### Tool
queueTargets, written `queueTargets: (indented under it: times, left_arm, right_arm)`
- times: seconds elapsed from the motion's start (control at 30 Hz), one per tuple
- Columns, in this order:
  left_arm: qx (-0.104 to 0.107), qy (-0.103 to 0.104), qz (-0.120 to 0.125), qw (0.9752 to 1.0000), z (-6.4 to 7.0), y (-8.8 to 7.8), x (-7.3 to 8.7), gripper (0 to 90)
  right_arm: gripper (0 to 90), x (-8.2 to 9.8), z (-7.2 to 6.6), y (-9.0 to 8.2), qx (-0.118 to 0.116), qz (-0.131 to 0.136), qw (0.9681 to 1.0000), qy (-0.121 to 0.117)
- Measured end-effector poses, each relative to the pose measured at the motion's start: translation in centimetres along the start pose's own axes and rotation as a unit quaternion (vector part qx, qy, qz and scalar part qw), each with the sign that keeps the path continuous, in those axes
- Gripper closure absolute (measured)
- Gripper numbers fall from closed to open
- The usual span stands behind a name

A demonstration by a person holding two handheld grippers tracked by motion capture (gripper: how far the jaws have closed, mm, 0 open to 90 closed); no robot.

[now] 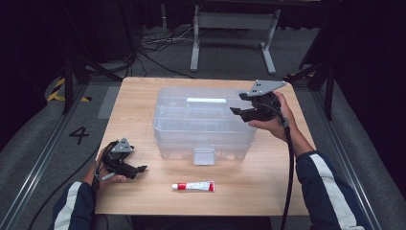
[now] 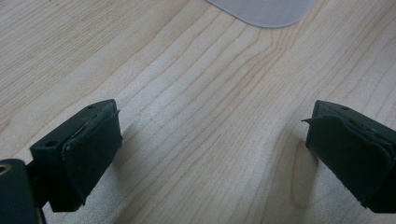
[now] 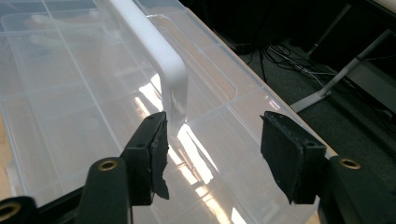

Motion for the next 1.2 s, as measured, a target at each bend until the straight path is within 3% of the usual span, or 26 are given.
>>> queueTargets:
  times: [0.4, 1.2]
  left_arm:
    - [0.0, 0.0, 0.0, 1.0, 0.0, 0.0, 0.0, 3.6]
    - [-0.002, -0.004, -0.001, 1.0, 0.1, 0.0, 0.0, 3.6]
  right_arm:
    - [50.4, -1.0, -0.7, 1.2, -0.024, -0.018, 0.9993, -0.021]
    - [65.2, -2.5, -1.0, 2.8, -0.034, -0.042, 0.9978, -0.037]
Point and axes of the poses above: each handheld gripper's, and its own axes: y roughly forward along the jaws, x roughly out of its underside, z roughly to its right, the point moved 2 cm from there along y, roughly forward along the jaws, and after that the axes turned 7 degrees about -x, right-handed, at the moved point
